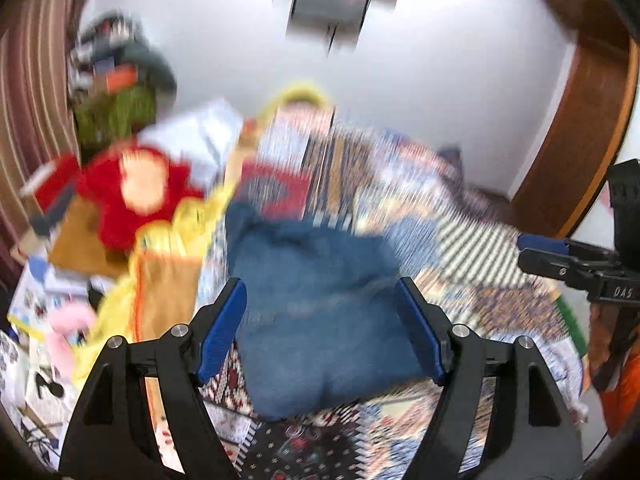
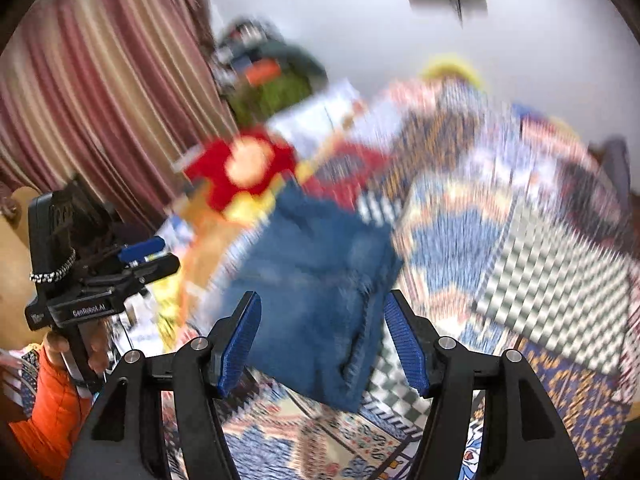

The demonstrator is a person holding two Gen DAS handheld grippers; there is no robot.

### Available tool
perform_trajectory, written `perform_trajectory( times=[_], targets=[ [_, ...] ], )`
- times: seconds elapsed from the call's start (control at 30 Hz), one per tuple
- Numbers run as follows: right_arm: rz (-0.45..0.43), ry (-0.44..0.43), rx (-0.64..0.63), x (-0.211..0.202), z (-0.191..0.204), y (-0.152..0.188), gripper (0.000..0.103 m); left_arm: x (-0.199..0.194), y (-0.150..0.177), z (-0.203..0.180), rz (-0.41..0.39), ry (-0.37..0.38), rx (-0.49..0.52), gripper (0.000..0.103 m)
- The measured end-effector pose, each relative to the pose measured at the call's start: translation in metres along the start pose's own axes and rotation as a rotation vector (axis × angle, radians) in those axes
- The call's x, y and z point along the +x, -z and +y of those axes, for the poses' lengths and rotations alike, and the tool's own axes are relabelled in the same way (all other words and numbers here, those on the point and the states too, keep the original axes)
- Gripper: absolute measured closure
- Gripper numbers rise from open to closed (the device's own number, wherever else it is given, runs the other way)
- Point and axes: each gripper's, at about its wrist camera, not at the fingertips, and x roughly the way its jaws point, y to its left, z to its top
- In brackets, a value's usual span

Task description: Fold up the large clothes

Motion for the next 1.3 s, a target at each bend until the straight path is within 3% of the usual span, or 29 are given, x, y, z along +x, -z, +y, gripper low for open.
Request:
perform_trajectory(
  times=[0.27, 0.5, 0.6, 0.67, 0.73, 0.83, 0.87, 1.07, 1.3],
  targets=[
    [-0.367, 0.001, -0.081, -0.115, 0.068, 0.009, 0.041, -0.118, 0.0, -0.062, -0.339, -0.036, 0.092, 0.028],
    [-0.541, 0.056, -0.136, -0.176, 0.113, 0.052, 0.041, -0.169, 0.032, -0.089, -0.485, -0.089, 0.094, 0.028],
    [-0.573, 0.076, -0.133, -0.186, 0.125, 0.069, 0.041, -0.179, 0.042, -0.093, -0.507, -0.106, 0.087, 0.024],
    [-0.58, 0.102, -0.139, -0.19, 0.133, 0.079, 0.041, -0.181, 0.048, -0.095, -0.509, -0.124, 0.089, 0.009],
    [-0.584, 0.13, -0.133, -0.194, 0.139, 0.089, 0.038, -0.181, 0.054, -0.098, -0.514, -0.142, 0.093, 0.001],
    [-0.594, 0.148, -0.106, -0.199, 0.142, 0.097, 0.007, -0.182, 0.062, -0.1, -0.509, -0.165, 0.099, 0.001],
    [-0.602, 0.16, -0.099, -0.201, 0.142, 0.1, 0.001, -0.184, 0.064, -0.1, -0.505, -0.168, 0.095, 0.0],
    [-0.622, 0.234, -0.103, -0.206, 0.144, 0.108, 0.0, -0.182, 0.068, -0.097, -0.494, -0.157, 0.077, 0.0],
    [-0.622, 0.242, -0.102, -0.208, 0.143, 0.108, 0.0, -0.182, 0.067, -0.094, -0.497, -0.153, 0.077, 0.0]
  ],
)
